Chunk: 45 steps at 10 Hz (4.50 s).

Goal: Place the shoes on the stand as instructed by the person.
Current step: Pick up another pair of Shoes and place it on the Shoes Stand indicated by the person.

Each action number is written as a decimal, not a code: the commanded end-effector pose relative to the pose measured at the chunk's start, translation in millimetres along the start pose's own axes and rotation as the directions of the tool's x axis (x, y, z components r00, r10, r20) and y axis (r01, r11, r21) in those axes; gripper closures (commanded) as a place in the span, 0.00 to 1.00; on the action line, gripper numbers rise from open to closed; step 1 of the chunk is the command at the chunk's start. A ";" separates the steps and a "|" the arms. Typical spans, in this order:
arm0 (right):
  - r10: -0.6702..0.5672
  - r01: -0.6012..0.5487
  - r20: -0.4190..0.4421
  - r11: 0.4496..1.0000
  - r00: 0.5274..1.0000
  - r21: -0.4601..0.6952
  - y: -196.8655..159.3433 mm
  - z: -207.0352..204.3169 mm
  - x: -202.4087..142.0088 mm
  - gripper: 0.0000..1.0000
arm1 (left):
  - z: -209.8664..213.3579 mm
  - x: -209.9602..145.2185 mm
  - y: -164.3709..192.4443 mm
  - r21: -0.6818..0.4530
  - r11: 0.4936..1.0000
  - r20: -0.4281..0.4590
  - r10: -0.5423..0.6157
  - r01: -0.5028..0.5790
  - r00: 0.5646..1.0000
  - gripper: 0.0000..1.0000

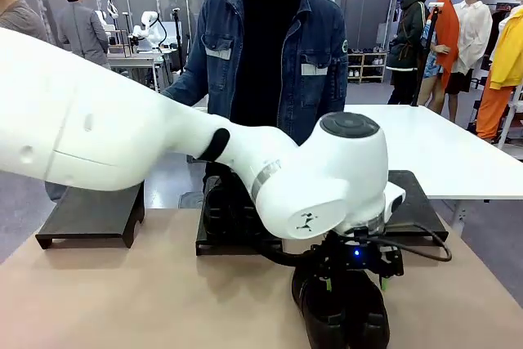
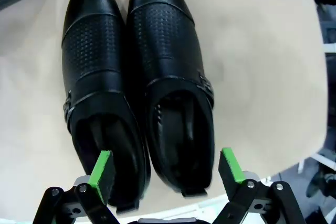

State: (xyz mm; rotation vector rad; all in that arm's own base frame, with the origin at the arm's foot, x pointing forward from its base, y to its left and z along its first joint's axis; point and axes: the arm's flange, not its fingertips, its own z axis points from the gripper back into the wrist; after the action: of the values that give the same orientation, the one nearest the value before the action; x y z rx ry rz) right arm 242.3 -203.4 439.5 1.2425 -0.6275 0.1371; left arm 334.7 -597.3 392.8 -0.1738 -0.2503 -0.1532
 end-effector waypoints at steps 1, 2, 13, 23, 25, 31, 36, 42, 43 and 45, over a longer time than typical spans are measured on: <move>0.021 -0.021 0.000 1.000 1.000 0.007 0.6 2.4 -0.3 0.00 | -22.2 5.8 -6.7 0.066 0.997 0.015 0.032 -0.033 0.999 0.00; 0.021 -0.021 0.000 1.000 1.000 0.007 0.6 2.4 -0.3 0.00 | -34.3 8.7 -1.0 0.087 0.995 0.005 0.052 -0.053 0.999 0.00; 0.021 -0.021 0.000 1.000 1.000 0.007 0.6 2.4 -0.3 0.00 | -43.4 -2.5 6.4 0.137 0.986 -0.024 0.103 -0.098 0.994 1.00; 0.021 -0.021 0.000 1.000 1.000 0.007 0.6 2.4 -0.3 0.00 | 174.1 -10.8 134.1 0.146 0.989 0.029 0.011 -0.015 1.000 1.00; 0.021 -0.021 0.000 1.000 1.000 0.007 0.6 2.4 -0.3 0.00 | 220.5 -11.2 225.1 0.137 0.990 0.053 0.015 -0.023 0.998 1.00; 0.021 -0.021 0.000 1.000 1.000 0.007 0.6 2.4 -0.3 0.00 | 309.0 -7.5 440.8 0.136 0.990 0.215 0.003 -0.033 0.977 1.00; 0.021 -0.021 0.000 1.000 1.000 0.007 0.6 2.4 -0.3 0.00 | 271.8 75.0 548.4 0.204 0.973 0.232 0.055 -0.104 0.971 1.00; 0.021 -0.021 0.000 1.000 1.000 0.007 0.6 2.4 -0.3 0.00 | 193.1 142.9 590.4 0.228 0.957 0.299 0.108 -0.181 0.948 1.00; 0.021 -0.021 0.000 1.000 1.000 0.007 0.6 2.4 -0.3 0.00 | 184.3 144.9 597.1 0.234 0.952 0.308 0.123 -0.200 0.944 1.00; 0.021 -0.021 0.000 1.000 1.000 0.007 0.6 2.4 -0.3 0.00 | 166.1 156.3 609.9 0.181 0.955 0.339 0.164 -0.235 0.927 1.00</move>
State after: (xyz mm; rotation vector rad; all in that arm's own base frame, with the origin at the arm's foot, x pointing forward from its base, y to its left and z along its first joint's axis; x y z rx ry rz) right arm 241.8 -204.0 439.3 1.2418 -0.6290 0.1354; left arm 537.7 10.7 494.4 0.0047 -0.5137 0.0785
